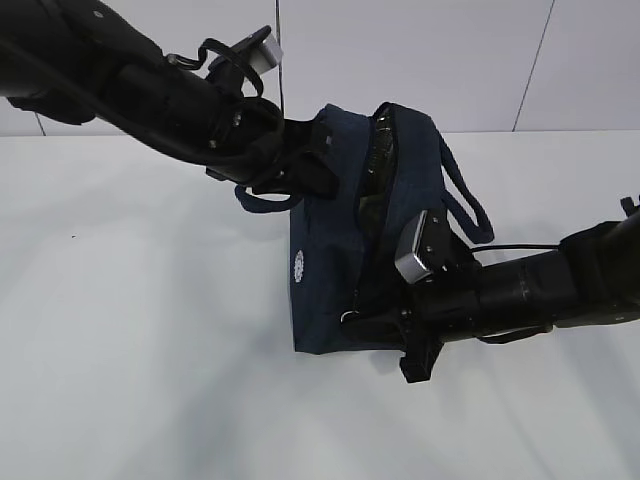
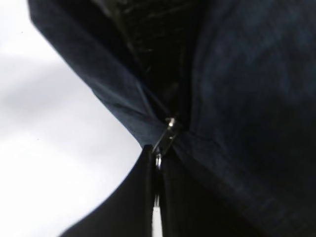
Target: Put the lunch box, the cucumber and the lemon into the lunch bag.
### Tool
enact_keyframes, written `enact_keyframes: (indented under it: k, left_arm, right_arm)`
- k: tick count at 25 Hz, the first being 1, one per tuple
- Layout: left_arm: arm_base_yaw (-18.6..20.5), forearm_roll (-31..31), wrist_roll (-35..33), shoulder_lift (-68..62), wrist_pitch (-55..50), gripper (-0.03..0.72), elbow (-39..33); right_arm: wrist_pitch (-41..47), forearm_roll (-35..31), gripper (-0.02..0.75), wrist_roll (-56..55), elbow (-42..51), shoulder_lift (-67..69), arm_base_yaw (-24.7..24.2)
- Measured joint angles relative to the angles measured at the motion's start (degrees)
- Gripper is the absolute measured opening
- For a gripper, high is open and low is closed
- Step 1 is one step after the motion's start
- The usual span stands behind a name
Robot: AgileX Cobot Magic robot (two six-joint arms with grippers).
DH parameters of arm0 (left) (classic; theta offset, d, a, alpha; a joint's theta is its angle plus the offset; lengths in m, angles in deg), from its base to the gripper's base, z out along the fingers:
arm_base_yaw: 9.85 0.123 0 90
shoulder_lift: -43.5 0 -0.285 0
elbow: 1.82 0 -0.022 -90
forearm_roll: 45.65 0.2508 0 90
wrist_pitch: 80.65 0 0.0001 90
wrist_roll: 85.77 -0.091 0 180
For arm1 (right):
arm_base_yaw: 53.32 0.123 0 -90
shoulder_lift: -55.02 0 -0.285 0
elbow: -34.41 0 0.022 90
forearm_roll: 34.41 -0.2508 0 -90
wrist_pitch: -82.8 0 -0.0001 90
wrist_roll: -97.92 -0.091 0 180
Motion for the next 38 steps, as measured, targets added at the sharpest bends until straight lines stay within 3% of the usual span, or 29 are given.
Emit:
enact_keyframes:
  k: [22,38]
  left_arm:
    - [0.0,0.0,0.0,0.0,0.0,-0.003,0.0]
    - [0.0,0.0,0.0,0.0,1.2,-0.003,0.0]
  right_arm:
    - [-2.0,2.0,0.001,-6.5,-0.2,0.0,0.0]
    - [-7.7,14.0,0.001,-18.0,-0.2,-5.7,0.0]
